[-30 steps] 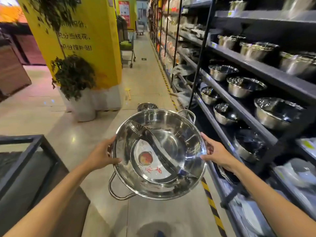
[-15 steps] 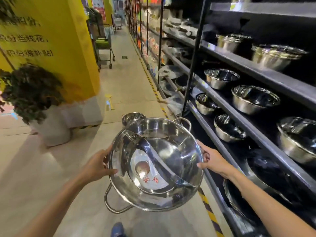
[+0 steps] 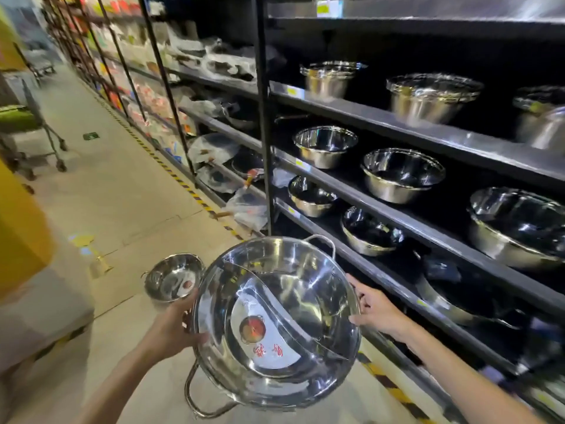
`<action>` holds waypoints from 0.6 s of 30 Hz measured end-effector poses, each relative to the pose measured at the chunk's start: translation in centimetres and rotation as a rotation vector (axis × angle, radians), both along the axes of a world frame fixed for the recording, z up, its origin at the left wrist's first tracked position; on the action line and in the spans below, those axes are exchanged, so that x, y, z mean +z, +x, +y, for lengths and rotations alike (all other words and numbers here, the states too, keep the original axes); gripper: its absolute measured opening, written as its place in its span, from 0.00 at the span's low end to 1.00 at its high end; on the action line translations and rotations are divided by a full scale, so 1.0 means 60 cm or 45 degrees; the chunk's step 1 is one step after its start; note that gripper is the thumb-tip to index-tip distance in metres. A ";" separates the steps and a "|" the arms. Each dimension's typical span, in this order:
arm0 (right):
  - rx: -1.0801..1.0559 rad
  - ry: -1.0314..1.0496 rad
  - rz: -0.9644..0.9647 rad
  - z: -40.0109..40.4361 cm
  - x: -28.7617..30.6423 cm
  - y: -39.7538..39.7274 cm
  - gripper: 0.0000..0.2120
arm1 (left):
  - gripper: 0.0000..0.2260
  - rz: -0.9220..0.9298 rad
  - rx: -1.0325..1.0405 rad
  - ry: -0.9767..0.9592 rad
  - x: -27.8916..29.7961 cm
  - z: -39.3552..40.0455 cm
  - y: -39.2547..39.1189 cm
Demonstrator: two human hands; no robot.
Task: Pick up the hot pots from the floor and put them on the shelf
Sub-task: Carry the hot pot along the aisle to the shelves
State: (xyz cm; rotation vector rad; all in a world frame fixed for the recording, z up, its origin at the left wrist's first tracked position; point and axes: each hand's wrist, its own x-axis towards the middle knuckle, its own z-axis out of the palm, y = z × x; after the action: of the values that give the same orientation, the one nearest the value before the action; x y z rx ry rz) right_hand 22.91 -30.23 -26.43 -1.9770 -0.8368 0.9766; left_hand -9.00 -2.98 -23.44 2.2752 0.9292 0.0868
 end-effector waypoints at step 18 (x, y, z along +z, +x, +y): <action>-0.739 0.139 0.178 0.047 -0.116 0.197 0.50 | 0.44 0.221 -0.685 0.029 -0.087 0.264 0.554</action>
State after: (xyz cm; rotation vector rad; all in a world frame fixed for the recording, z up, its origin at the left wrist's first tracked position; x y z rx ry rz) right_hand 34.73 -27.38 -33.42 -1.8710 -0.2041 0.6943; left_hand 24.24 12.85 -28.68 2.5038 0.3700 -0.3405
